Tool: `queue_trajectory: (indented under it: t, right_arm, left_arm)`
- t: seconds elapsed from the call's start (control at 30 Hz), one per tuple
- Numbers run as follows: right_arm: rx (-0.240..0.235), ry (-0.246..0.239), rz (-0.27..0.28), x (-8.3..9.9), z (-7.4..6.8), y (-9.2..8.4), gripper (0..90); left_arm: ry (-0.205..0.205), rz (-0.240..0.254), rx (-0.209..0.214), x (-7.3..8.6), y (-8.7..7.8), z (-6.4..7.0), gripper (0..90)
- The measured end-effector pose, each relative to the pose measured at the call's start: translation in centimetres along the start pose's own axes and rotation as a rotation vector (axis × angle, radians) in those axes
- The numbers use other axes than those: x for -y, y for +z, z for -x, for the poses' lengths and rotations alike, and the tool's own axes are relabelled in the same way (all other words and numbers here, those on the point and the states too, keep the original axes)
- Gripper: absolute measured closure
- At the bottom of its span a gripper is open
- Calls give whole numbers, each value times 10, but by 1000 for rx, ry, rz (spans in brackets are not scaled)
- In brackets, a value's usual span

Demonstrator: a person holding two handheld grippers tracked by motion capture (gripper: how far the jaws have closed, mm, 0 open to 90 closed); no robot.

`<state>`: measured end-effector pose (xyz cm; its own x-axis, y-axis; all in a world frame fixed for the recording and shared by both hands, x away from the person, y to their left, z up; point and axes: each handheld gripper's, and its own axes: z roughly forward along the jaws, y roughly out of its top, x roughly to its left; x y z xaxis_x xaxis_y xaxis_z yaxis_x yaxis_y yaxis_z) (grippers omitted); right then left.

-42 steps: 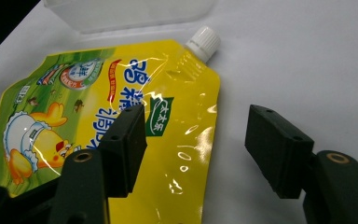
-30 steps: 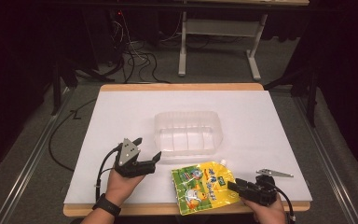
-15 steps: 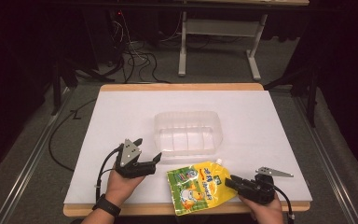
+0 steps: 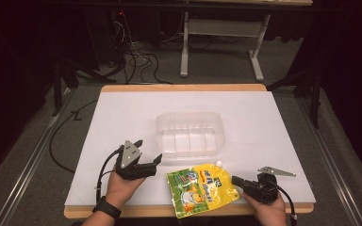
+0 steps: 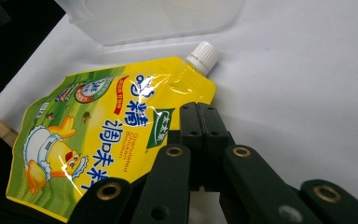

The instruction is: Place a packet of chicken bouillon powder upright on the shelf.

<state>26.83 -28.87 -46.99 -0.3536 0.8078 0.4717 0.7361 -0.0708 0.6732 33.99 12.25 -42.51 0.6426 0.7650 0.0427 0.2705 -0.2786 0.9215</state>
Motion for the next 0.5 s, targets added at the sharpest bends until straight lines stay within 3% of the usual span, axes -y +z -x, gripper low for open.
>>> queue_trajectory:
  t: [0.1, 0.17, 0.2, 0.3, 0.33, 0.5]
  right_arm:
    - [-14, -4, 11, 0, 1, -2, 900]
    - [8, 8, -4, 2, 1, -3, 778]
    - [-4, 22, -18, 4, 2, -3, 737]
    - [-1, 50, -28, 6, 5, -3, 664]
    - [-30, 88, -28, 7, 9, -4, 634]
    - [-87, 127, -63, 10, 11, -1, 615]
  left_arm:
    - [4, -2, 0, 0, 0, 0, 163]
    - [2, -1, 3, 0, 0, 0, 164]
    - [2, -1, 4, 0, 0, 0, 164]
    - [7, -2, 8, 0, 0, 1, 164]
    - [9, 0, 9, -1, 0, 2, 164]
    - [12, 1, 13, -1, 2, 2, 166]
